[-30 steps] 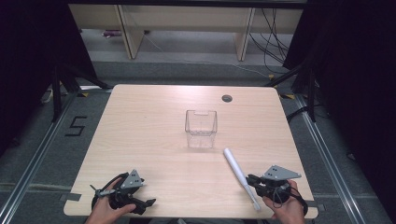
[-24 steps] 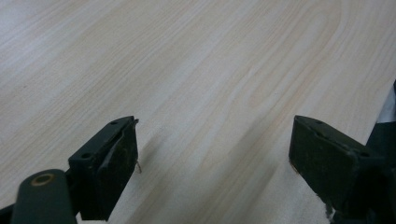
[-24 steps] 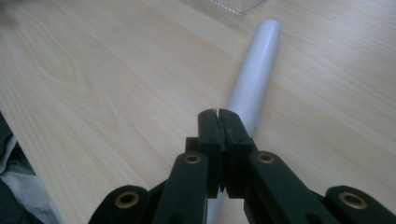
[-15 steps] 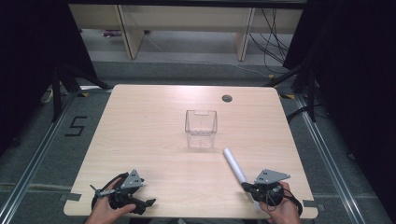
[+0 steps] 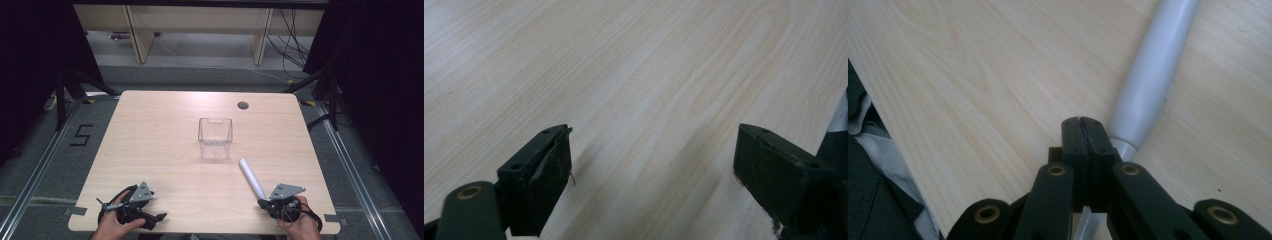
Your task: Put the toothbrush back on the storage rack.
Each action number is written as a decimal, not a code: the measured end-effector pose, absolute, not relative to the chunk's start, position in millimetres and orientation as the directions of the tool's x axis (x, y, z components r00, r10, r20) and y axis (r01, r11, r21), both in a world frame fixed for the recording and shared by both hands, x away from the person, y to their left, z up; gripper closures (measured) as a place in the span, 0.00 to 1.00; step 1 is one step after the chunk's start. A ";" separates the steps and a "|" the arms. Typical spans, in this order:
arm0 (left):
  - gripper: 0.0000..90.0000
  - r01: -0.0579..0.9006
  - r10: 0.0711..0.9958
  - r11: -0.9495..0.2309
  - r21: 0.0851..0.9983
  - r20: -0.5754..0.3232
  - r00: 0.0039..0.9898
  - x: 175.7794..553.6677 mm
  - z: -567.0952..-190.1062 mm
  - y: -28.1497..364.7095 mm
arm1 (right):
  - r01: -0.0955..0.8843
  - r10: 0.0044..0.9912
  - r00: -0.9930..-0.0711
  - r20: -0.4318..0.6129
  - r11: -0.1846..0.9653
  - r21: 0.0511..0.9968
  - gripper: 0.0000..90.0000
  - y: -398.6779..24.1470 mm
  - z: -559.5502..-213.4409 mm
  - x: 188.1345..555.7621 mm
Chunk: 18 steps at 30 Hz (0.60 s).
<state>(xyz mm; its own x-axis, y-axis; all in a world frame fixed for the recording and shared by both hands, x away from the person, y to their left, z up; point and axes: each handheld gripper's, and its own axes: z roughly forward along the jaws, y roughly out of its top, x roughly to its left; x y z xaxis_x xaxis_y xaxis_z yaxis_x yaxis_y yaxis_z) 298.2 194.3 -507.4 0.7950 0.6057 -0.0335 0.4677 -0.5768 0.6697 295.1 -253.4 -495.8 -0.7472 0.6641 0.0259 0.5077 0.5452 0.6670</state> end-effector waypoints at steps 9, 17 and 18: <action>0.17 0.467 0.607 -0.574 0.673 -0.032 0.794 297.9 -507.0 194.7 | 0.530 0.672 -0.740 0.028 0.557 0.640 1.00 -257.1 -497.3 296.0; 0.17 0.467 0.608 -0.574 0.672 -0.032 0.794 297.9 -507.0 194.6 | 0.518 0.668 -0.745 0.002 0.576 0.632 1.00 -264.6 -496.8 299.4; 0.17 0.466 0.607 -0.575 0.672 -0.031 0.794 297.9 -507.0 194.7 | 0.527 0.678 -0.735 0.010 0.562 0.638 1.00 -264.5 -497.7 299.2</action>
